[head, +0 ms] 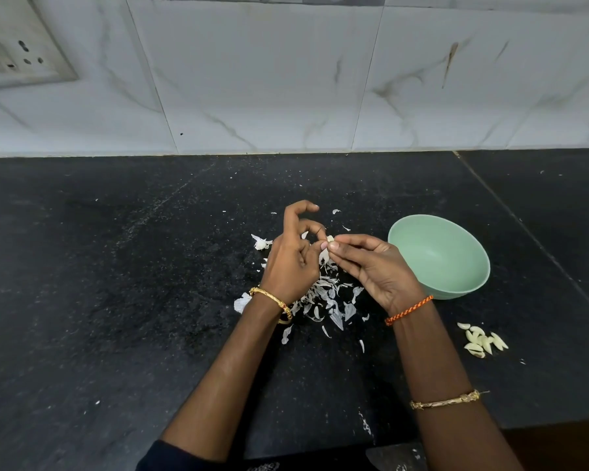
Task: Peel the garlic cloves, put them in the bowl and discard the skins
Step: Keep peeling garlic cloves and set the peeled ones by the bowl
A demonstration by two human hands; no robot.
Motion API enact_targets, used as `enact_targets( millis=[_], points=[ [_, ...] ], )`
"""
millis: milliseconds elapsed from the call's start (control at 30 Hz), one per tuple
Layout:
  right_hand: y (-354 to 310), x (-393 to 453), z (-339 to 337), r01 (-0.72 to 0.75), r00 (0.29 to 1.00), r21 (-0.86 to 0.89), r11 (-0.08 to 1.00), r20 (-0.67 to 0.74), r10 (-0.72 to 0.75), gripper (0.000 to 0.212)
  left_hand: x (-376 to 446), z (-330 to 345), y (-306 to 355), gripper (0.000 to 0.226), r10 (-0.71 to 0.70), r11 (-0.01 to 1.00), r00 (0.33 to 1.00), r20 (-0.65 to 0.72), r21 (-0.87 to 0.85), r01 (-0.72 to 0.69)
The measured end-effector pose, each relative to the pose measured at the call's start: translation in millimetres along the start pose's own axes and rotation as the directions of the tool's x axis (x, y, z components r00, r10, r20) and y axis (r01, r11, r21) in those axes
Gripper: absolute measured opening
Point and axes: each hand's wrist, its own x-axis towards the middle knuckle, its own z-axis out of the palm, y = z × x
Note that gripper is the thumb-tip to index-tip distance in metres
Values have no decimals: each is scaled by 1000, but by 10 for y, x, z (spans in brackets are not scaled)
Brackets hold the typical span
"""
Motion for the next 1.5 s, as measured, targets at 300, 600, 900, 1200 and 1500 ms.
enact_targets(
  millis=[300,600,900,1200,1500],
  points=[
    [-78,-23,-17,-38,997,-6,999,63,38,10,-12,-2,24,50,33,994,997,69,101,-40],
    [-22,31,1,-71,996,152,986,61,62,15,-58,25,56,29,-45,998,999,23,33,44],
    [13,-33,-1,120,990,-66,991,80,-115,12,-76,-48,57,6,-109,987,992,-61,-125,100],
    [137,-25,-42,401,912,-526,750,154,-379,13,-96,-86,23,7,-145,988,984,-104,36,149],
    [136,-25,32,333,942,-267,904,121,-312,14,-40,-64,13,15,-150,987,983,-102,48,156]
  ],
)
